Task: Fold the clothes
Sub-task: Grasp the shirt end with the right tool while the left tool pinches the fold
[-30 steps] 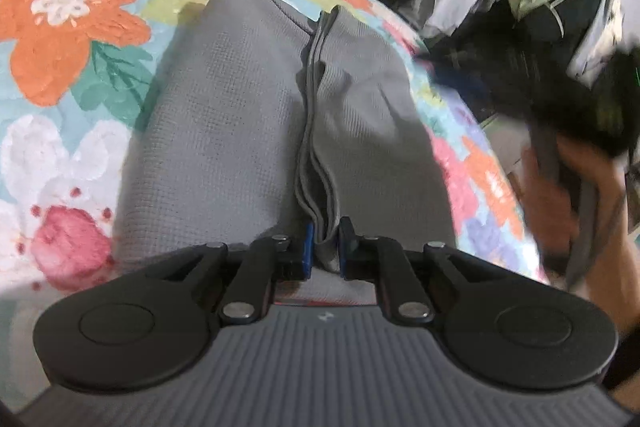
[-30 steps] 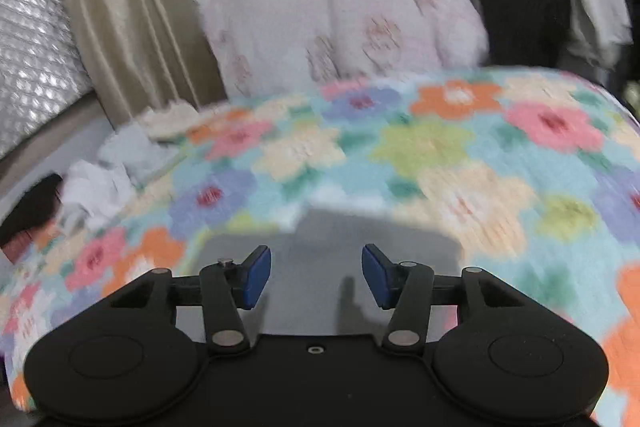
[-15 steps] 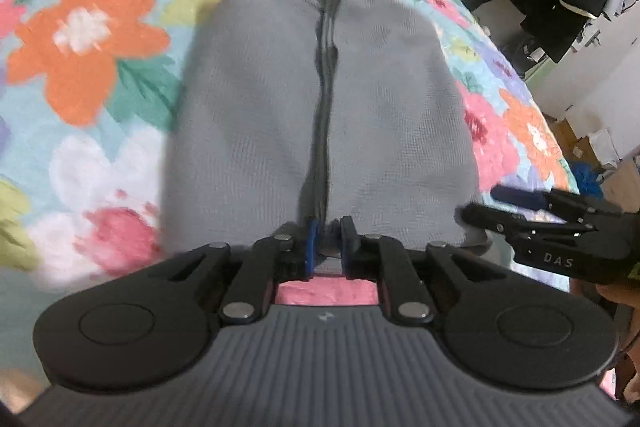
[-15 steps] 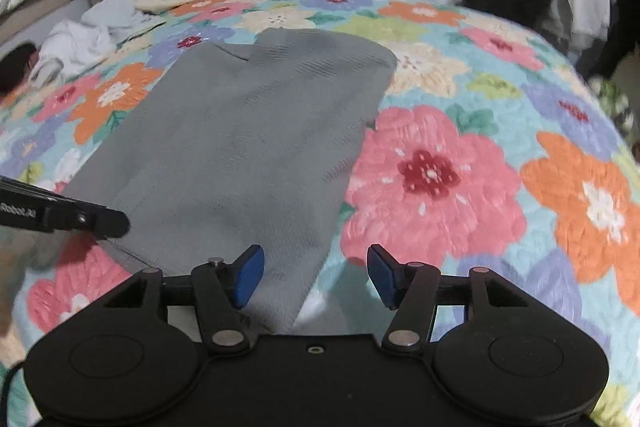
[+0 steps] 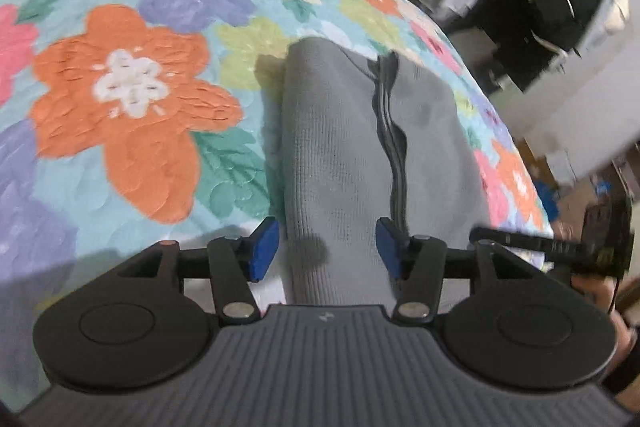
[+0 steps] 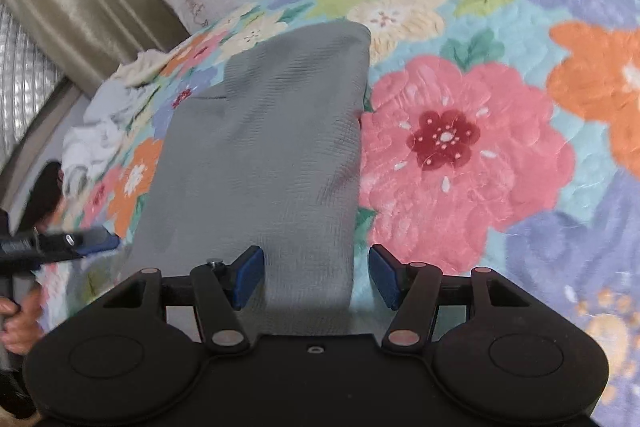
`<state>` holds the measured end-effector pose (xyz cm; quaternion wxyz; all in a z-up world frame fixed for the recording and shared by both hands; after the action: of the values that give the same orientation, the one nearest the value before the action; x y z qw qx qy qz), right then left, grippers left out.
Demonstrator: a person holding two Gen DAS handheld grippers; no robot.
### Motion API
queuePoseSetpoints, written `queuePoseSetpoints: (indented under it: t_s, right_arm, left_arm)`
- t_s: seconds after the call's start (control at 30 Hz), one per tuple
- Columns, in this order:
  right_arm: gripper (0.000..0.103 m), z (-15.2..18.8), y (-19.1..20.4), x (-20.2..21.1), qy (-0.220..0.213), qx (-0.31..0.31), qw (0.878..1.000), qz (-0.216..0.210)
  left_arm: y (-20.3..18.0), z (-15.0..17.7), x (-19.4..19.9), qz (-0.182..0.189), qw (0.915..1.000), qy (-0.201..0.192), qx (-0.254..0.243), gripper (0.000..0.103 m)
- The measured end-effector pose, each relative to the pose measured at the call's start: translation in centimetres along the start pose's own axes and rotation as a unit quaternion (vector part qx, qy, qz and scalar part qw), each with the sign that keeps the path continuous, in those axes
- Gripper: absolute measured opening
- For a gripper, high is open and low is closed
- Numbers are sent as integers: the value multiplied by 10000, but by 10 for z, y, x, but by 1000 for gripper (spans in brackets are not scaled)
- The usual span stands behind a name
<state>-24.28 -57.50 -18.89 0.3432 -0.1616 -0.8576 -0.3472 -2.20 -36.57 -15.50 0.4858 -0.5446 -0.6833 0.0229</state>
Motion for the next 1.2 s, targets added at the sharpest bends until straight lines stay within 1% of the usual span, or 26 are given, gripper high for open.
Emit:
queuePoseSetpoints:
  t_s: [0.07,0.1,0.13,0.17,0.23,0.27,0.3,0.33,0.43,0.53,0.6,0.67,0.73,0.83,0.9,0.97,1.03,1.1,1.13,1.17,1.2]
  right_arm:
    - [65,-4,-1,-11,-6,-150,9998,-123]
    - [65,-7,2,-15,-60,-146,9998,-153]
    - [66,-10,6,-19,-108,-115,9997,-182]
    - [64,-12,12,-22,-143,3,9997,-178]
    - [36,-15,25,-24,-209,375,9991,-13]
    - [34,-15,33,-21,-263,625,9977,51]
    - [30,-17,39,-18,-336,821,9960,92]
    - [27,-18,44,-13,-402,944,9946,122]
    - [25,-23,58,1,-621,1160,9910,235]
    - [25,-27,75,14,-805,1419,9861,318]
    - [25,-25,90,19,-766,1612,9834,320]
    - [25,-22,103,23,-723,1793,9805,341]
    - [25,-20,114,25,-689,1953,9775,391]
    - [24,-19,131,35,-782,2130,9736,256]
    - [24,-16,141,44,-890,2330,9682,218]
    - [24,-10,144,46,-864,2544,9629,251]
    - [24,-4,134,39,-655,2337,9696,300]
    - [25,2,118,27,-361,2111,9757,464]
    - [31,6,109,23,-214,1990,9783,537]
    - [32,8,102,20,-90,1850,9810,573]
    - [34,10,95,20,-25,1661,9848,514]
  left_arm:
    - [3,3,-16,108,9999,78,32,53]
    - [3,5,-21,198,9998,52,79,50]
    - [2,6,-25,179,9998,-71,97,44]
    - [1,6,-27,39,9997,-211,96,39]
    - [-3,8,-29,-241,9985,-477,79,29]
    - [-8,8,-30,-368,9981,-498,-59,24]
    - [-14,8,-29,-454,9972,-547,-209,14]
    - [-21,8,-27,-529,9962,-600,-348,8]
    - [-36,0,-12,-531,9943,-831,-399,7]
    - [-46,-7,1,-1247,9881,-748,-510,6]
    - [-53,-9,11,-1200,9876,-889,-476,6]
    - [-57,-7,23,-1051,9893,-930,-392,6]
    - [-58,-5,35,-1144,9876,-971,-462,6]
    - [-63,0,57,-1154,9859,-1106,-487,6]
    - [-69,5,69,-1328,9826,-1141,-617,6]
    - [-67,16,68,-1612,9812,-903,-552,7]
    - [-56,30,57,-1482,9870,-589,-196,8]
    - [-41,41,46,-1417,9898,-155,26,9]
    - [-35,43,46,-1384,9903,-82,77,10]
    - [-29,42,48,-1302,9913,-100,162,10]
    - [-23,37,53,-1122,9931,-209,286,10]
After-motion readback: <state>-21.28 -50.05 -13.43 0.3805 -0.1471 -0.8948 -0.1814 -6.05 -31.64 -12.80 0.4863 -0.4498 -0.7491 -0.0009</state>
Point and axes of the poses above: each gripper's, at about its wrist camera, not at the fingertips, and x roughly against the way its jaws point, y to its left, z to its underside, the point moved 7 cm from there along -x, roughly the way its jaws point, and after that the axes turned 2 degrees about z, right-handed, at the moved point
